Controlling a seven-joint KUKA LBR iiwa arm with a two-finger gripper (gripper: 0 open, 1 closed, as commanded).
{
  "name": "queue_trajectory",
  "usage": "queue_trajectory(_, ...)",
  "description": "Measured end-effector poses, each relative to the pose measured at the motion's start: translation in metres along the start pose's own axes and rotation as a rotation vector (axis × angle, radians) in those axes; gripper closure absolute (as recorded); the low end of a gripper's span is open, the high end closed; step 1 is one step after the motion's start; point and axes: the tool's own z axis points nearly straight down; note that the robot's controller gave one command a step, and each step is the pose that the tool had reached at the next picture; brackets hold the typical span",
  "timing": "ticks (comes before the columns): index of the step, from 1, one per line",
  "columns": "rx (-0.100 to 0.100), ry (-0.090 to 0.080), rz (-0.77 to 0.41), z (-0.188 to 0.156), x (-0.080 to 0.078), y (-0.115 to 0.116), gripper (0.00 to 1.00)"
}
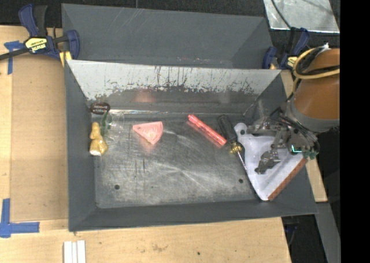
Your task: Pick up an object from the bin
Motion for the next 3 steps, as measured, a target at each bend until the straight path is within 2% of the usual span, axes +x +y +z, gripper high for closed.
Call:
queue_trajectory(1,0.002,-0.008,-0.003,-0.004,-0.002,0.000,0.00)
queue_trajectory(2,0.004,-0.012,-0.303,0.023,-0.034,0.008,0.00)
queue_trajectory(3,0.002,-0.010,-0.376,0.029,-0.053,0.006,0.00)
